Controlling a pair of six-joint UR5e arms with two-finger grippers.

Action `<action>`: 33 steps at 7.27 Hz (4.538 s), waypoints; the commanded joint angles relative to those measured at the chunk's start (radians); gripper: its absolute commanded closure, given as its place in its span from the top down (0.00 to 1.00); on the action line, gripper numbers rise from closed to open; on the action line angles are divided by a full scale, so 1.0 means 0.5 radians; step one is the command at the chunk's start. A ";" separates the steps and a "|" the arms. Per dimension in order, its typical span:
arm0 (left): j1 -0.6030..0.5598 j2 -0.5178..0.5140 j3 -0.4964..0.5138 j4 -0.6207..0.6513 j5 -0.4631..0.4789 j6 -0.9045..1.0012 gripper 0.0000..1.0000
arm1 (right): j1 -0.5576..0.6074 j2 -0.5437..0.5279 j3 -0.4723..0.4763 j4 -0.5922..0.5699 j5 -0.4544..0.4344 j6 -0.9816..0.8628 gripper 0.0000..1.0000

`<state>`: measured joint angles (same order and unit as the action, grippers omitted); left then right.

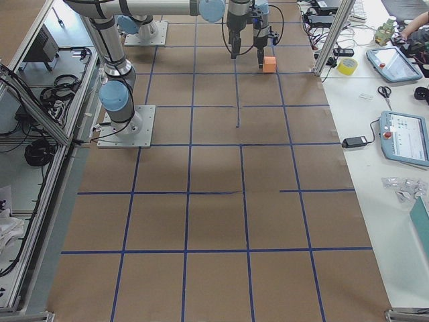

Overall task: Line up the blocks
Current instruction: 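Close the left gripper on the orange cube and lift it, then carry the orange cube with the left gripper toward the purple cube, then lower the orange cube between the purple and pink cubes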

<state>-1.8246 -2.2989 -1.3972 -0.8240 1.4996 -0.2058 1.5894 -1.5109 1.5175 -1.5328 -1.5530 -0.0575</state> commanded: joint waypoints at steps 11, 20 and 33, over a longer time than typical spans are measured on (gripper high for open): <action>0.473 0.268 0.033 -0.189 -0.082 0.340 0.00 | -0.007 0.003 -0.001 -0.091 -0.020 -0.002 1.00; 1.565 0.361 0.058 -0.610 -0.072 1.905 0.00 | -0.007 0.003 -0.001 -0.098 -0.026 -0.002 1.00; 1.719 0.291 -0.108 -0.567 -0.152 2.016 0.00 | -0.007 0.003 0.002 -0.101 -0.032 -0.005 1.00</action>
<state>-0.9660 -2.1392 -1.4480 -1.1072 1.4265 0.8023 1.5862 -1.5097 1.5182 -1.5819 -1.5687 -0.0586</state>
